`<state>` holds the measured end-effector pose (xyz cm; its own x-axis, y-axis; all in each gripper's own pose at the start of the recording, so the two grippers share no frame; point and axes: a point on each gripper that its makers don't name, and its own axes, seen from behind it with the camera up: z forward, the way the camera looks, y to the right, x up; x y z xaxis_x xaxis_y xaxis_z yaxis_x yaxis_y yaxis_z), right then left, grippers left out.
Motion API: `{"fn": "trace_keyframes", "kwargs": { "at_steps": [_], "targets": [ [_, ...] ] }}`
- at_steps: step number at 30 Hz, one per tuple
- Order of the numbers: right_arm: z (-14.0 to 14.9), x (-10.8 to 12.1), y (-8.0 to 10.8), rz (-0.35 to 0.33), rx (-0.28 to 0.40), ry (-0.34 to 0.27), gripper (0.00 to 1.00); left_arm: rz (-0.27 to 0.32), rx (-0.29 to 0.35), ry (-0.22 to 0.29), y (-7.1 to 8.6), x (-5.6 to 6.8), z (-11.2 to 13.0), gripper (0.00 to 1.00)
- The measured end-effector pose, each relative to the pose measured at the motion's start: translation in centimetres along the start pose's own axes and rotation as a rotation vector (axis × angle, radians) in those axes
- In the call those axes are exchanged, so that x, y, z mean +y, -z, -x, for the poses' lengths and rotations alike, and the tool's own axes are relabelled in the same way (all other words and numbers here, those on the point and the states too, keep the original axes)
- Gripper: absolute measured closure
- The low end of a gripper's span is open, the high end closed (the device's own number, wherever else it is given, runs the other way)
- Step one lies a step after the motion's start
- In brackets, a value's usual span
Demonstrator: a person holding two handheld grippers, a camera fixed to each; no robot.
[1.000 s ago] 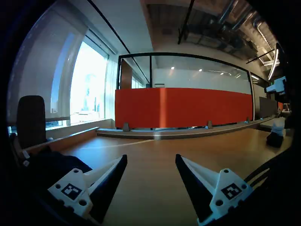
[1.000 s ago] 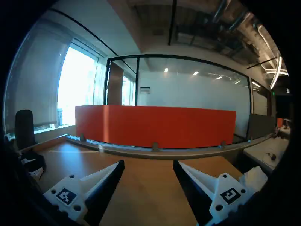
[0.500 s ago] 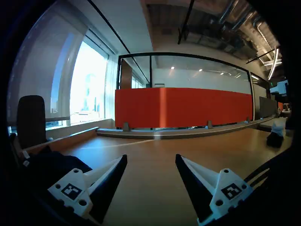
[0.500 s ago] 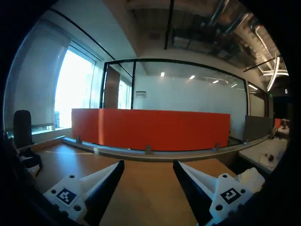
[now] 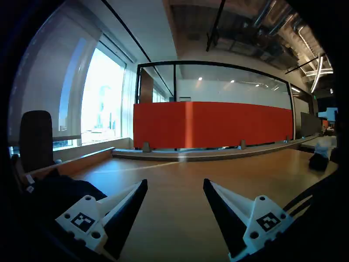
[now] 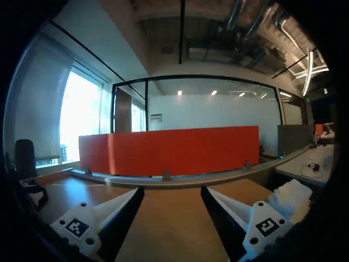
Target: Fold towel
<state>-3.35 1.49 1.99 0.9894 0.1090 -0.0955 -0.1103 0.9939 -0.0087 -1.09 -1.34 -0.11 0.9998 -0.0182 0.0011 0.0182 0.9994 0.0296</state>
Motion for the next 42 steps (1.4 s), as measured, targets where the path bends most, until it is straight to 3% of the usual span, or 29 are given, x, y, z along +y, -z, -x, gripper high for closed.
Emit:
{"fn": "trace_keyframes", "kwargs": {
  "at_steps": [20, 32, 42],
  "targets": [
    [7.2, 3.2, 0.9, 0.037, -0.001, -0.047, 0.00, 0.000, 0.000, 0.000, 0.0, 0.0, 0.0, 0.05],
    [9.1, 3.9, 0.9, 0.065, -0.023, -0.082, 0.01, 0.000, 0.000, 0.000, 0.0, 0.0, 0.0, 0.05],
    [10.0, 3.5, 1.2, 0.052, -0.024, -0.046, 0.01, 0.000, 0.000, 0.000, 0.0, 0.1, 0.0, 0.05]
  ]
}}
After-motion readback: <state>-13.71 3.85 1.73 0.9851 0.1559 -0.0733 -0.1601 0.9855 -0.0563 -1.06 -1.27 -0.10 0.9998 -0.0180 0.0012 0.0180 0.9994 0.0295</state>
